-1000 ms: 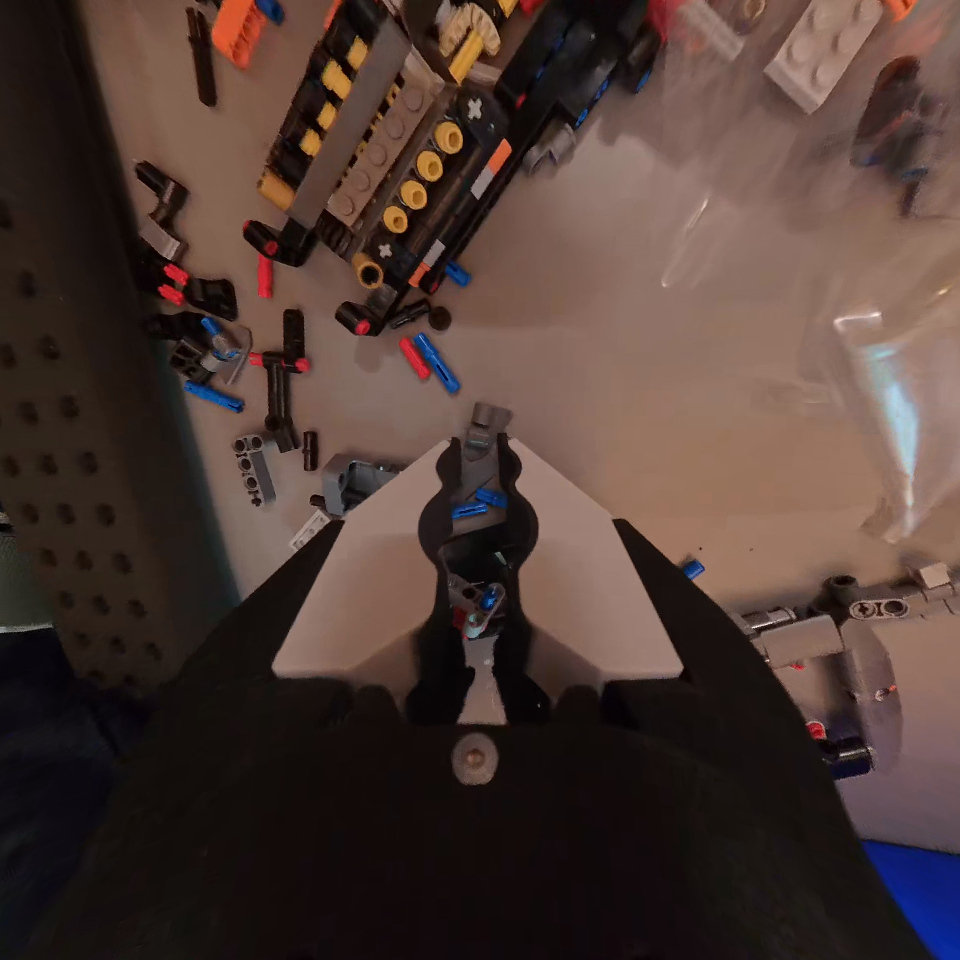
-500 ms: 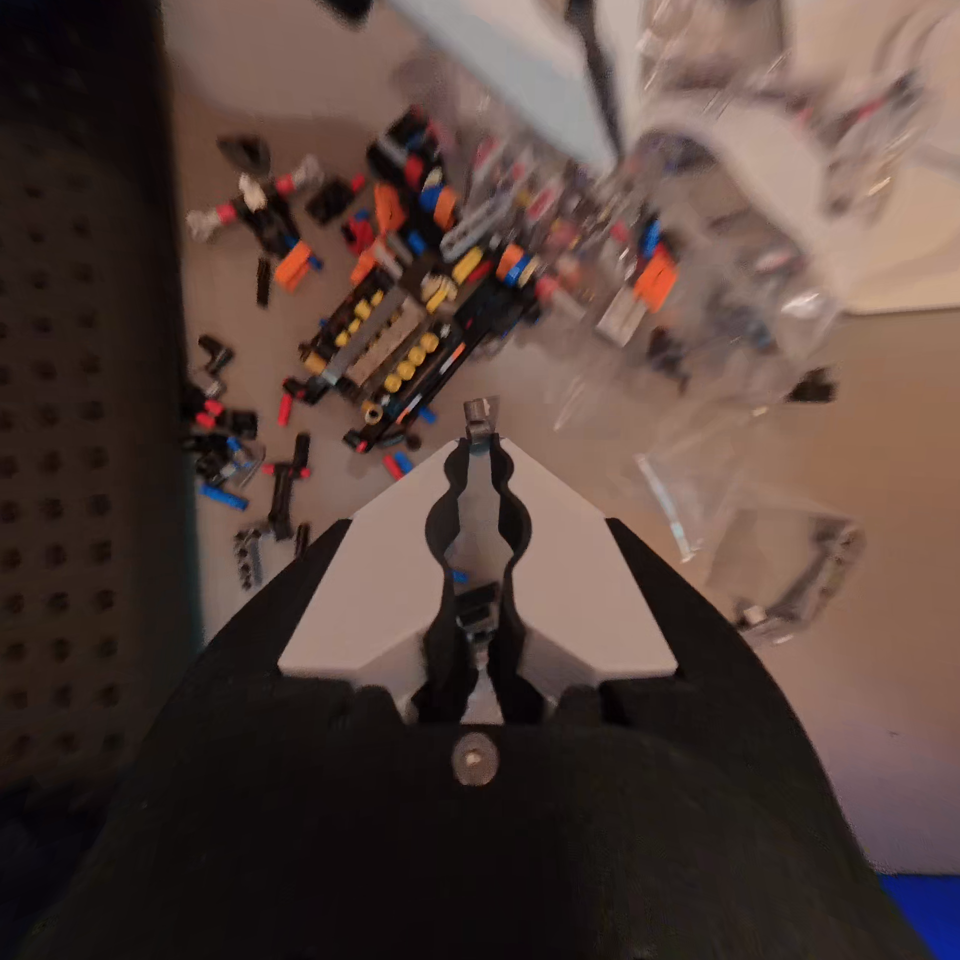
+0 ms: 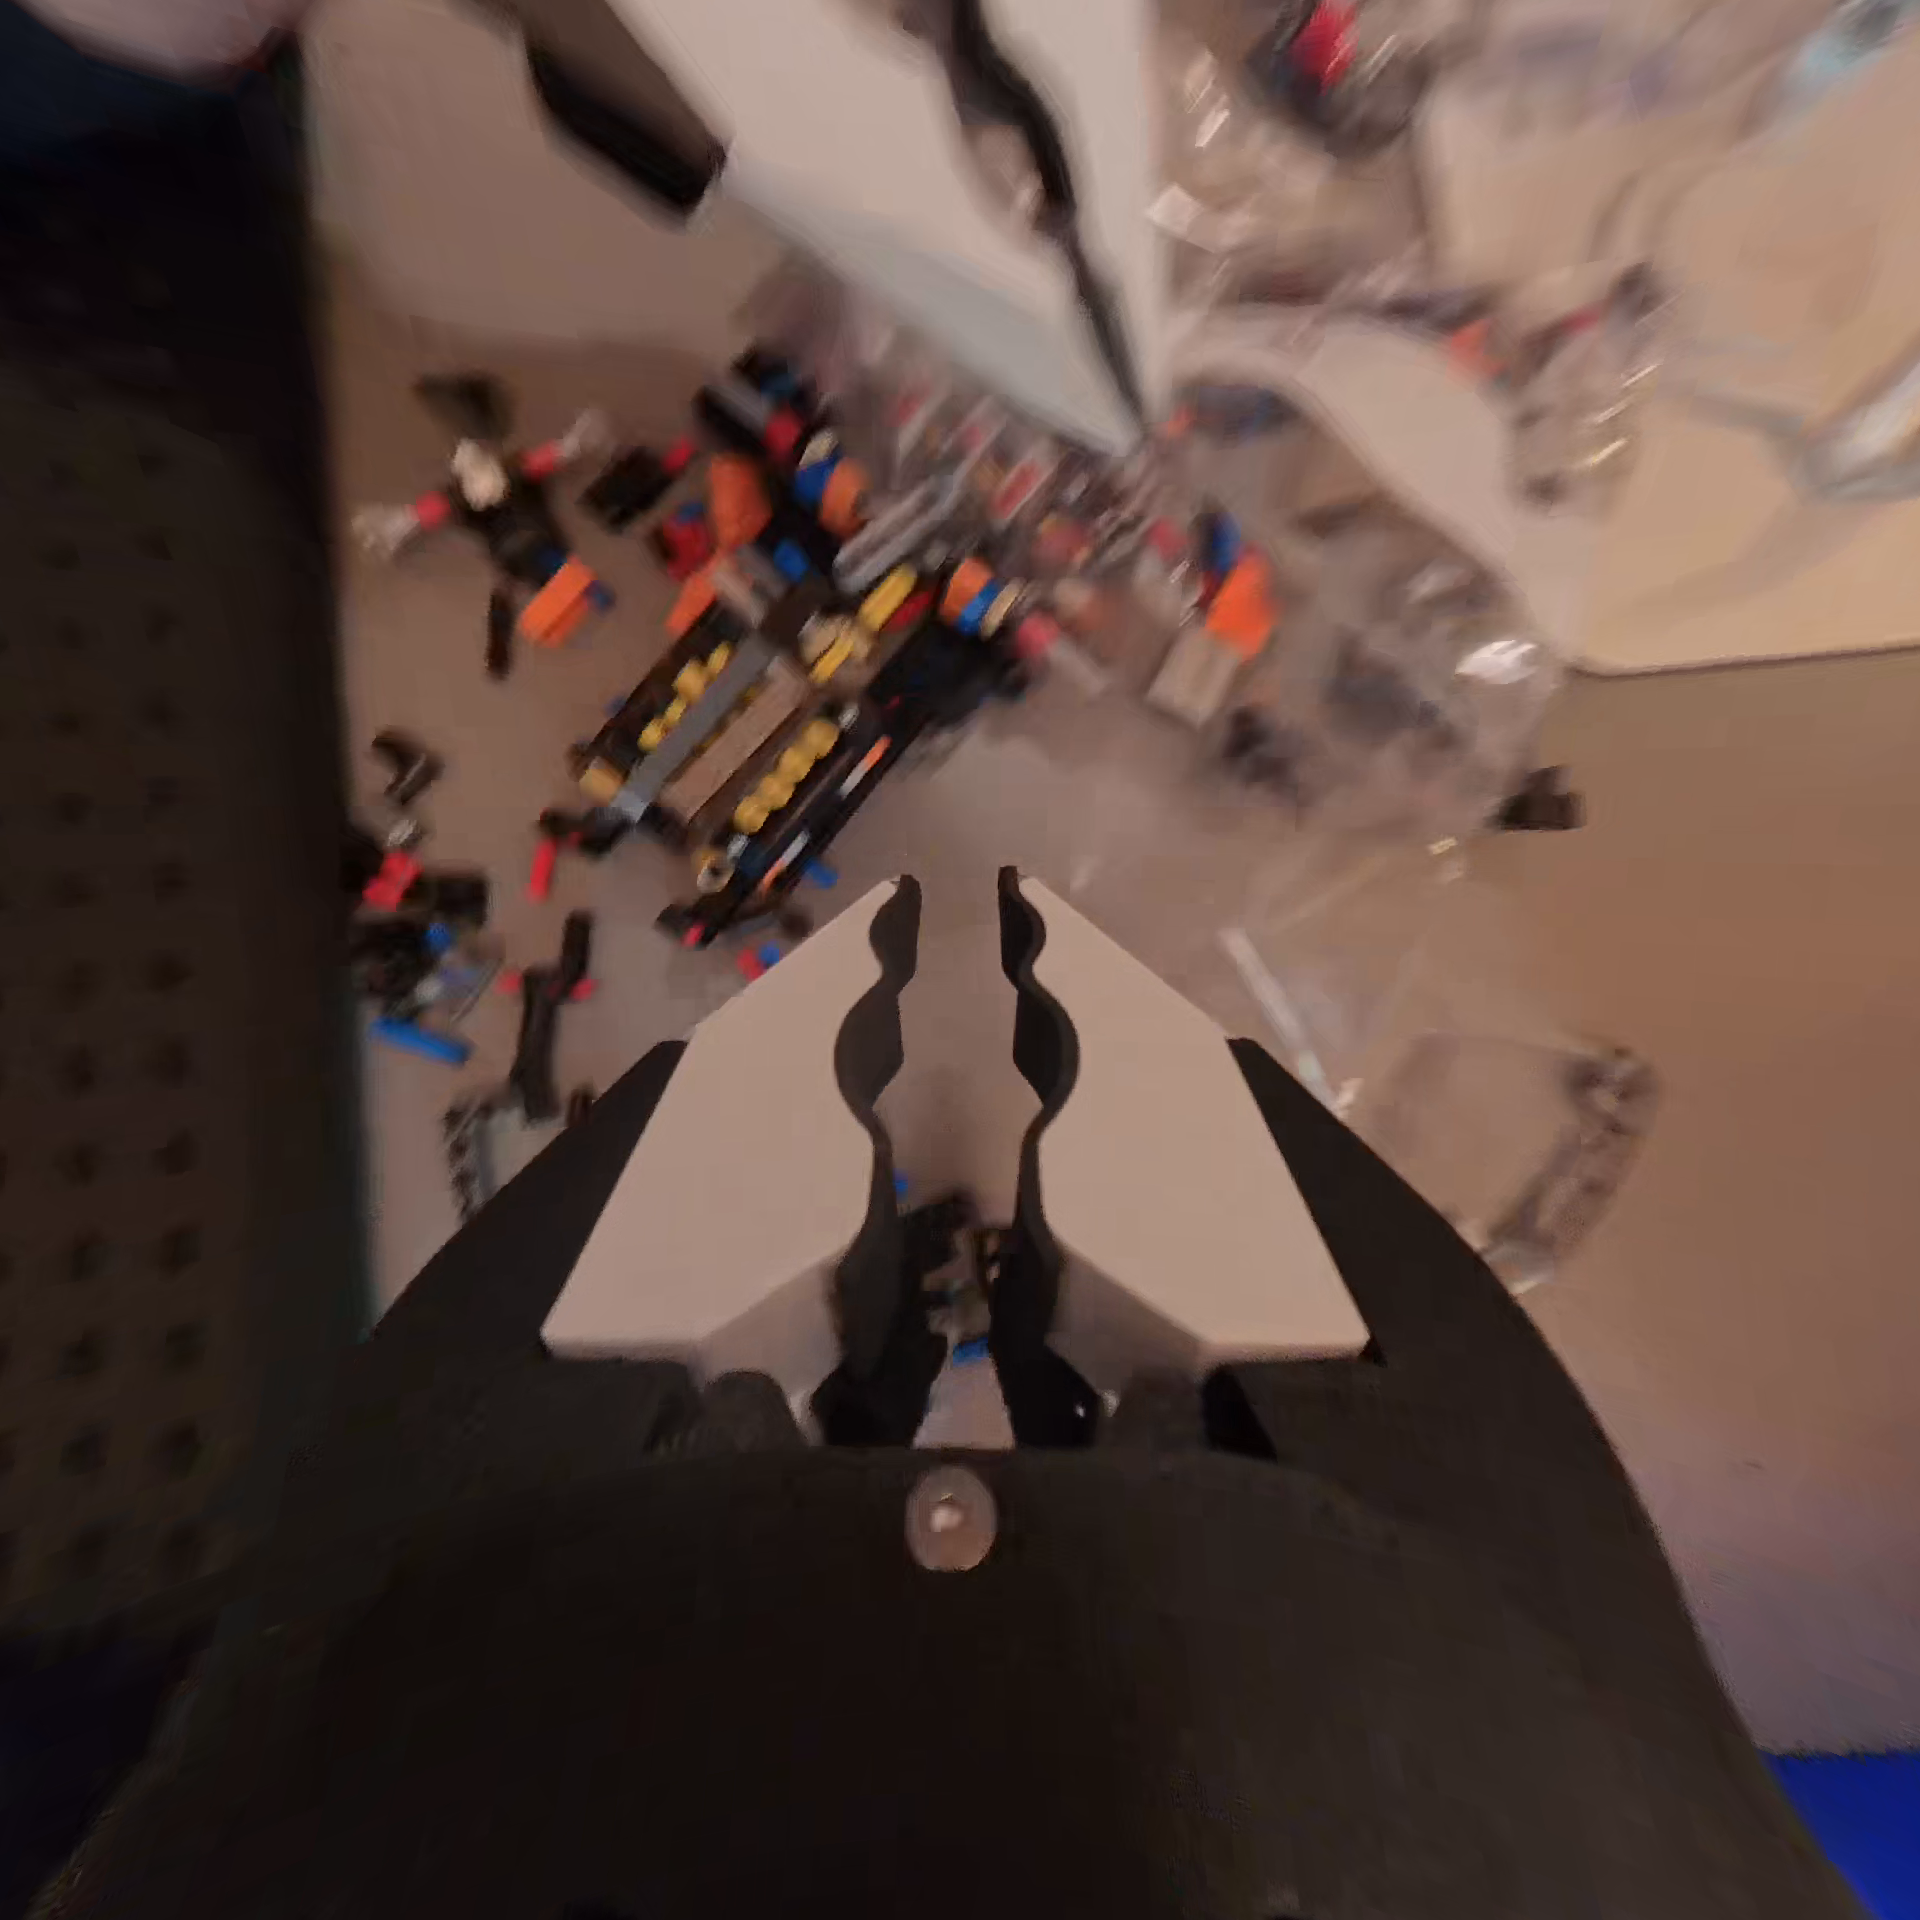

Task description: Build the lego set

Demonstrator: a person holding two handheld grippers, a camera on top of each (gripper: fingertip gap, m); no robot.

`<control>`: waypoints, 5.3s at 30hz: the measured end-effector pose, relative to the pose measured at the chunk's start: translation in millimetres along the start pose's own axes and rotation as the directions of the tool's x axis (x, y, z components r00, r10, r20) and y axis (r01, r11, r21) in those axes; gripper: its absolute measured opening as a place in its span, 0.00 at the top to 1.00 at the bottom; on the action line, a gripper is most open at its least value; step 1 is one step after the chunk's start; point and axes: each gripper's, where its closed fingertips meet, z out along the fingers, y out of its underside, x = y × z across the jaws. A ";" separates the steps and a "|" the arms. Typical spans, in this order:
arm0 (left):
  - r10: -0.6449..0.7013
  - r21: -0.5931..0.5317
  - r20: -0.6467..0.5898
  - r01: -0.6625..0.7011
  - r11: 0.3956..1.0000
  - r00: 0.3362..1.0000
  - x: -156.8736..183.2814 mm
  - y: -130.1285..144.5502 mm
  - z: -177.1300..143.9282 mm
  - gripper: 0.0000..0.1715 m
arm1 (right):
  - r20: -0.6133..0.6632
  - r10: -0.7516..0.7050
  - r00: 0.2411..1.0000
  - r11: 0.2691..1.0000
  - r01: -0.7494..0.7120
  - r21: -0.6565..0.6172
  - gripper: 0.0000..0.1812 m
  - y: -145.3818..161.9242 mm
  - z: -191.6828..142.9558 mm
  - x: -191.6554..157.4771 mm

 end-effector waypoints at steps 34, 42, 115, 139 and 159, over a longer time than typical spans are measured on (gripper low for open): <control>0.005 0.000 -0.001 -0.005 1.000 1.000 0.4 -0.8 -0.4 1.00 | 0.108 -0.023 0.994 0.990 0.038 -0.139 0.99 22.1 19.5 -20.1; 0.004 -0.003 0.001 -0.004 1.000 1.000 0.7 -1.3 0.9 1.00 | -0.280 -0.112 0.953 0.986 0.142 0.086 0.99 -46.9 -7.2 34.4; 0.020 -0.019 -0.007 -0.020 1.000 1.000 4.1 1.4 3.5 1.00 | 0.395 -0.040 0.918 0.941 0.168 -0.295 1.00 38.4 36.5 -92.0; 0.014 -0.007 0.006 -0.014 1.000 1.000 1.2 -1.3 0.7 1.00 | -0.102 0.000 0.995 0.994 0.011 0.107 1.00 -30.8 10.7 16.0; 0.014 -0.016 0.005 -0.014 1.000 1.000 1.3 1.0 2.3 1.00 | 0.263 0.022 0.965 0.978 0.035 -0.207 0.90 47.5 2.2 -55.2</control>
